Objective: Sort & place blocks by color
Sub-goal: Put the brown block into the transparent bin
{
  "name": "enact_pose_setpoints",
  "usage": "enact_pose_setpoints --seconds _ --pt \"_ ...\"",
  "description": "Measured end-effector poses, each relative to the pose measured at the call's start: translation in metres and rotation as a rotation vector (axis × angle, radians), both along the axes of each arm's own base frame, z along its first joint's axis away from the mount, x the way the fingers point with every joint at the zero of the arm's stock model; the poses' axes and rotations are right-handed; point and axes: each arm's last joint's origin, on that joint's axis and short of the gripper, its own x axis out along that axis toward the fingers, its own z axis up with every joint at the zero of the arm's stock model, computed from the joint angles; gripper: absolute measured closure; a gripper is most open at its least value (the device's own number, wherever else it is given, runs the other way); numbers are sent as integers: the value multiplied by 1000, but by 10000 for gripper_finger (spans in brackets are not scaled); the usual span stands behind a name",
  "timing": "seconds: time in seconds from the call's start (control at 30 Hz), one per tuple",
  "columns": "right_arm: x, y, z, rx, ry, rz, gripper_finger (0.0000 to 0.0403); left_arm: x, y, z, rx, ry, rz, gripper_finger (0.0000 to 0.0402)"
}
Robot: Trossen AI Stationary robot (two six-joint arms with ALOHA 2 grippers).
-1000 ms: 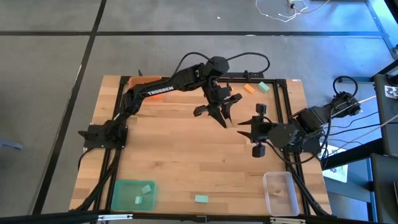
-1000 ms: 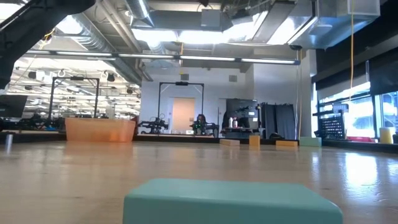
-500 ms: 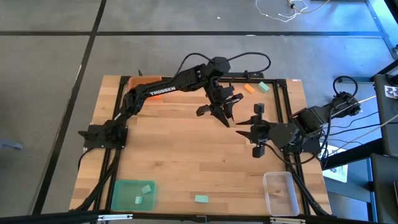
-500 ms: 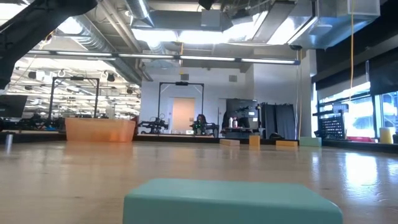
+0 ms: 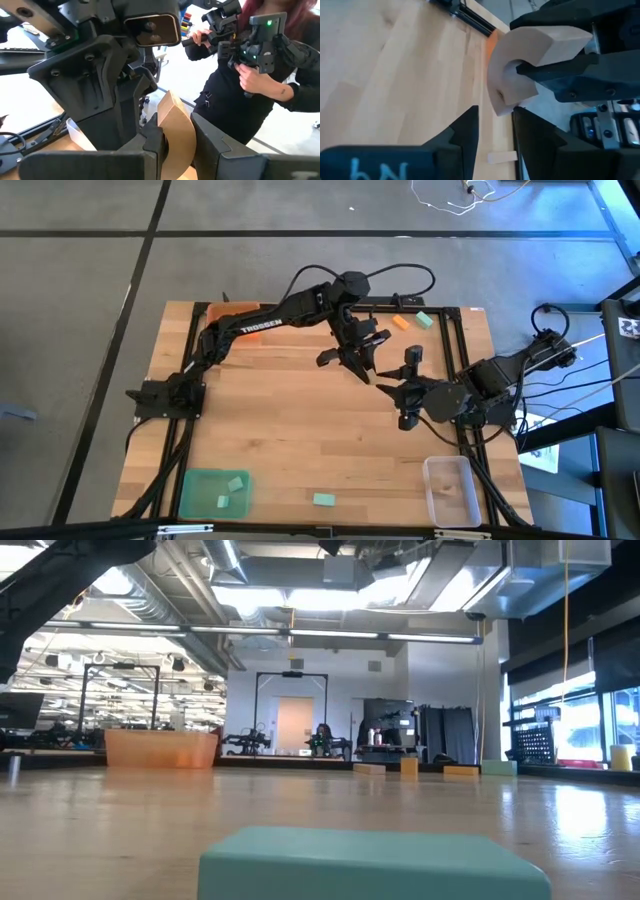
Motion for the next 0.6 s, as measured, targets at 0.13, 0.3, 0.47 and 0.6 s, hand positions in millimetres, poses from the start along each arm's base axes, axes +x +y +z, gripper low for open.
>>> enact_pose_setpoints --seconds 0.13,0.3,0.47,0.6 --pt "0 -1 0 -22 -12 -27 274 0 2 0 2 3 17 342" --pt "0 -1 1 -23 -16 -30 274 0 2 0 4 6 27 342" --pt "0 -1 1 -36 -20 -46 274 1 2 -1 12 15 63 342" --pt "0 -1 0 -35 -14 -40 274 3 3 -8 5 59 101 342"
